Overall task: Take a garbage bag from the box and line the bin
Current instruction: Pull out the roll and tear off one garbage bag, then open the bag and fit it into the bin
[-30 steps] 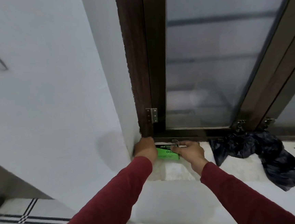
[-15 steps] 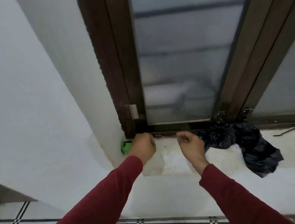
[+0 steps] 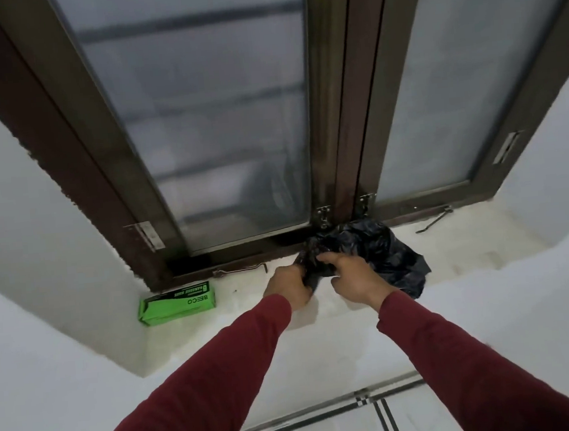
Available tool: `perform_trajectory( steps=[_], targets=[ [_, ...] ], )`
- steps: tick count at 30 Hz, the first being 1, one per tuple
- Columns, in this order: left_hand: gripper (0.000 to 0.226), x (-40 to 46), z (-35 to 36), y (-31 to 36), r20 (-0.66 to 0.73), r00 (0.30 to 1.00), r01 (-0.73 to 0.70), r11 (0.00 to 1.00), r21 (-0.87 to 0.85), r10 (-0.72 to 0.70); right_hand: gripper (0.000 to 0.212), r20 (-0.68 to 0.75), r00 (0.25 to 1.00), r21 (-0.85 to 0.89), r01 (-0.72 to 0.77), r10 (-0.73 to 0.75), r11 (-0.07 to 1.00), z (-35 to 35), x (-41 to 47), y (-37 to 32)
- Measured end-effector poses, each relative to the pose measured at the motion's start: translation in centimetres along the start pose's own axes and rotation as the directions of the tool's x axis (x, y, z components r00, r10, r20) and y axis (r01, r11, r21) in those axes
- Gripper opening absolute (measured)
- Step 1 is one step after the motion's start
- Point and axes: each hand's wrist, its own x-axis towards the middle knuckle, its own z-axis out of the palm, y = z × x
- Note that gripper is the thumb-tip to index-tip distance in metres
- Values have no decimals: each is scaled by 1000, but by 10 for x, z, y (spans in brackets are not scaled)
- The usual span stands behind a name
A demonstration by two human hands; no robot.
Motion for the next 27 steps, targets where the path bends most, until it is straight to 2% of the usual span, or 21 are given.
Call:
perform_trajectory(
  steps=[2,6,8,10,11,12,14,16,17,19,22,23,24,26,27],
  targets=[
    [23,-4,-3,1,-25,1000,-8,1000,-11,7,69,-31,999,0,13,-13,1000,0,-2,6],
    [17,-17,-28,17,-131,984,-136,983,-125,120,82,-79,997,-115,14,-23,993,-2,-12,9],
    [21,-27,-48,34,-209,976,-139,904,-404,57,61,-167,986,43,27,-20,999,-2,-18,7],
    [21,-38,-70,47,-209,977,-114,710,-695,-48,34,-218,976,280,44,19,959,-2,-28,-1],
    [19,-44,-79,50,-160,986,-100,605,-790,-46,29,-223,974,395,50,43,917,-4,-35,-7],
    [26,-49,-85,51,-118,993,-96,526,-845,-8,27,-216,974,515,56,66,855,-6,-42,-13],
    [61,-63,-91,42,-106,990,-138,486,-863,93,25,-175,982,736,83,70,672,-15,-60,-29],
    [81,-80,-89,24,-61,981,-150,514,-845,186,20,-129,990,847,81,55,525,-25,-83,-48],
    [78,-86,-85,17,0,971,-127,522,-843,237,18,-108,992,877,68,58,475,-30,-90,-55],
    [57,-109,-80,4,141,941,-38,511,-859,307,16,-118,989,924,77,85,376,-31,-109,-71],
    [37,-138,-77,-5,151,962,52,392,-918,227,26,-143,981,965,109,131,239,-24,-139,-90],
    [31,-147,-78,-7,125,972,49,351,-935,197,32,-115,989,966,88,96,244,-18,-154,-94],
    [25,-160,-82,-8,104,977,42,310,-950,188,34,-68,997,944,49,46,326,-8,-172,-99],
    [15,-180,-90,-12,51,982,6,239,-971,179,32,63,998,806,-51,1,590,17,-203,-104],
    [13,-190,-93,-16,31,985,-8,220,-975,172,30,89,996,728,-77,18,682,31,-214,-105]
  ],
)
